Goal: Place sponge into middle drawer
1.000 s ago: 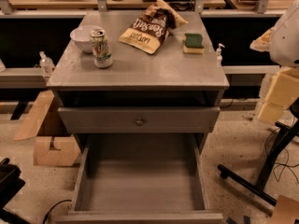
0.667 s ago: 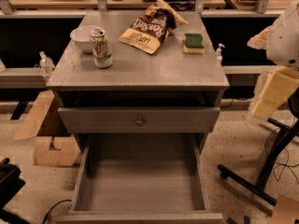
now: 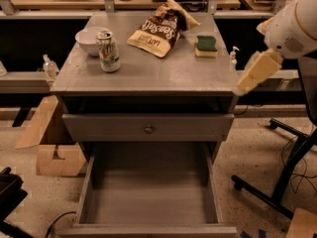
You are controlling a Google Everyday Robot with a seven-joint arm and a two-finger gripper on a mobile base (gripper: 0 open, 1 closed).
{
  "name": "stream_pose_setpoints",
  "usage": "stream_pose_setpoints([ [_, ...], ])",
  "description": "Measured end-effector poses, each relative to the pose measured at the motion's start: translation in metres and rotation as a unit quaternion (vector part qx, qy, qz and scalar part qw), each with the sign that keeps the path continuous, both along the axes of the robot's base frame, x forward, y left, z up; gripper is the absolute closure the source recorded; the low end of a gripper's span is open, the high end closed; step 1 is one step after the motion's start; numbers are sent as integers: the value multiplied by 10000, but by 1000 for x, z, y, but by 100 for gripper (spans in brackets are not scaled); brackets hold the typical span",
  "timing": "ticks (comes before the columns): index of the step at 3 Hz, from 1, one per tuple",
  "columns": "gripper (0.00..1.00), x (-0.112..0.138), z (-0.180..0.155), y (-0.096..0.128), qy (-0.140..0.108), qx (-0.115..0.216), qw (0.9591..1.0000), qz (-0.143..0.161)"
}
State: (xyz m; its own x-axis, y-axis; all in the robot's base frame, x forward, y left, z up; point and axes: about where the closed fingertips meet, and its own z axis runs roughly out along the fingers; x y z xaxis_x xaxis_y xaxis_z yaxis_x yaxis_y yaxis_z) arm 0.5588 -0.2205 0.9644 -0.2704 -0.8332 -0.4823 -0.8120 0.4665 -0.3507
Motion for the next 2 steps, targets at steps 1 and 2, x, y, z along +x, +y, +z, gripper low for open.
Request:
stream_pose_setpoints([
  [1, 0, 58, 7, -9, -523, 475, 9961, -521],
  [2, 0, 107, 12, -15, -876, 835, 9850, -1227],
])
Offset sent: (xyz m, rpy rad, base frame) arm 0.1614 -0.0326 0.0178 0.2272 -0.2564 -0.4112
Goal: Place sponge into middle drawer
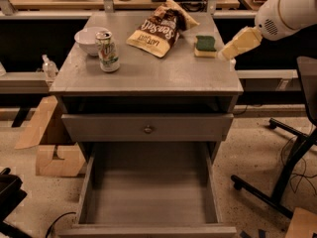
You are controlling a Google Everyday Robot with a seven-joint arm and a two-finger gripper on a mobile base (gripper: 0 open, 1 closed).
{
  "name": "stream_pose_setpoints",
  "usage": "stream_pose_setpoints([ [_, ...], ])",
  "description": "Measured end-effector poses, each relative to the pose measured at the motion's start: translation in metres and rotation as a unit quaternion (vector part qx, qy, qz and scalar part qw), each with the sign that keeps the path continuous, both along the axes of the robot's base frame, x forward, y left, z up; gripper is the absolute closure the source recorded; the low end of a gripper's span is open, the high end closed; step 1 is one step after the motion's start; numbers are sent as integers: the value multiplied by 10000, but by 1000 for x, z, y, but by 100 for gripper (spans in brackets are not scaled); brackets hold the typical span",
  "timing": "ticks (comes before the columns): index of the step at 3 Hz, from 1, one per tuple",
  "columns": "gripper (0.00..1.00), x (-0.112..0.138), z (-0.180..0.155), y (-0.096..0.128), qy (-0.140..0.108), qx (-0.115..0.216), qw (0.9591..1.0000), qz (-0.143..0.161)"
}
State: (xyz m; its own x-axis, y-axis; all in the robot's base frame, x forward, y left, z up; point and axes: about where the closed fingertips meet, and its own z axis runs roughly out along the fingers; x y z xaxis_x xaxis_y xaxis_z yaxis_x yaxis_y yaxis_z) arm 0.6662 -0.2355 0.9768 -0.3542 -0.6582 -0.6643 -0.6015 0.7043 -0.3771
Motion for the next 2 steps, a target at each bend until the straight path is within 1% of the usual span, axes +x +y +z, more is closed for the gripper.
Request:
stream_pose_setpoints([
  [1, 0, 0, 0, 0, 1, -2, 10000, 2],
  [2, 0, 21, -15, 6, 41, 150, 9998, -136],
])
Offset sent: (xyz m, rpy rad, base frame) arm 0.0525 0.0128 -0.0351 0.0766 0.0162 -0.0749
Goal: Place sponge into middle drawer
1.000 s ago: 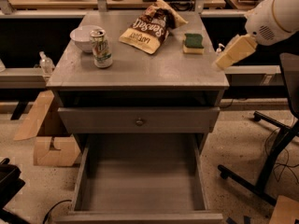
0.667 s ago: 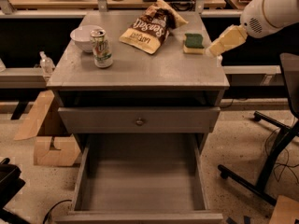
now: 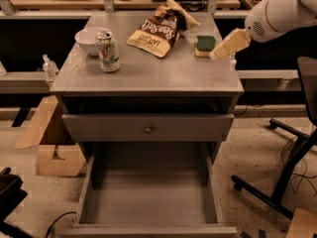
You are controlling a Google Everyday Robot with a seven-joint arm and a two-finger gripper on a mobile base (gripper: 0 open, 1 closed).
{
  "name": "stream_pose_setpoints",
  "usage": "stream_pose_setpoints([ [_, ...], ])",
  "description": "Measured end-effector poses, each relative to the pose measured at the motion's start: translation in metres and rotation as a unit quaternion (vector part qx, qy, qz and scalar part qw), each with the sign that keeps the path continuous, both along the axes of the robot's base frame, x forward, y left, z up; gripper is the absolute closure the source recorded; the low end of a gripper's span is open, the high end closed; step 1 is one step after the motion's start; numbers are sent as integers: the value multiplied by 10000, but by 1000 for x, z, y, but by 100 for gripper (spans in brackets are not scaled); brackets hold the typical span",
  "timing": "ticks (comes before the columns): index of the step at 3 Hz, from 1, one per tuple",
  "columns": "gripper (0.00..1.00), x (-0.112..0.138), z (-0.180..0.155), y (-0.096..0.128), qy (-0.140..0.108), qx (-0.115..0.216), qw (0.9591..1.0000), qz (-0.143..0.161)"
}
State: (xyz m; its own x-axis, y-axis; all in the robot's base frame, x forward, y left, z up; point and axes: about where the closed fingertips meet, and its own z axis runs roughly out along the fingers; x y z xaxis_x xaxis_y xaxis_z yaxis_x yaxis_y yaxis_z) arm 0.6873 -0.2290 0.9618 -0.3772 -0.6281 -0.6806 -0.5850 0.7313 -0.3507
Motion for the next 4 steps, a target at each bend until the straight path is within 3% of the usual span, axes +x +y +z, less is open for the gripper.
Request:
stream_pose_setpoints([
  [1, 0, 43, -24, 5, 64, 120, 9992, -376],
  [2, 0, 76, -45, 5, 29, 415, 9946, -953],
  [3, 0, 102, -68, 9, 44, 911, 9861, -1389],
  [4, 0, 138, -86, 11, 30, 1436, 9742, -1742],
])
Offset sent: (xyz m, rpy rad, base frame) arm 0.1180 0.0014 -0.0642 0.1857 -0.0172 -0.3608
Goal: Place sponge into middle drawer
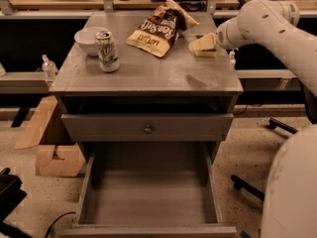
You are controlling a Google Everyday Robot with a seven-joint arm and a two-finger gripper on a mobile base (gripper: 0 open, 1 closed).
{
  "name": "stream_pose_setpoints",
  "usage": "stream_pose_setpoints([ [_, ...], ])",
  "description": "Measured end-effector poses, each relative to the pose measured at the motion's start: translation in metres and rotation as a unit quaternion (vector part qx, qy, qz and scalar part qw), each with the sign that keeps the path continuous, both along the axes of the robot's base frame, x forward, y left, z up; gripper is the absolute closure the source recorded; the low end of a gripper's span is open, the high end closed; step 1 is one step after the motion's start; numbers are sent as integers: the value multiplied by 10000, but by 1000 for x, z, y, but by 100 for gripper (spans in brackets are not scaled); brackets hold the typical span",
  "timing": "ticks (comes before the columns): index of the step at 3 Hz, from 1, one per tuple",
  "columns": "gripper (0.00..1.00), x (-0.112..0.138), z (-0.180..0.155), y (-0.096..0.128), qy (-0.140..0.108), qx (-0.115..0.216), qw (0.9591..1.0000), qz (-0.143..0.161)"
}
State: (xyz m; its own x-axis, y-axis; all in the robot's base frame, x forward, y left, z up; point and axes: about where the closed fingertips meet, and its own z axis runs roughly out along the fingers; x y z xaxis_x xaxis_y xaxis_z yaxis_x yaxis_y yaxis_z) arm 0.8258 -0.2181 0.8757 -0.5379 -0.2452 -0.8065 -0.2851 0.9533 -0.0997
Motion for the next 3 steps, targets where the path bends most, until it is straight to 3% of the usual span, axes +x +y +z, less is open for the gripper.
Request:
stream_pose_setpoints([
  [1, 0, 26, -4, -1, -95, 302, 9993, -208],
  [2, 0, 43, -21, 3, -1, 459, 9982, -390],
  [3, 27, 49, -50, 4, 295, 629, 9955, -646],
])
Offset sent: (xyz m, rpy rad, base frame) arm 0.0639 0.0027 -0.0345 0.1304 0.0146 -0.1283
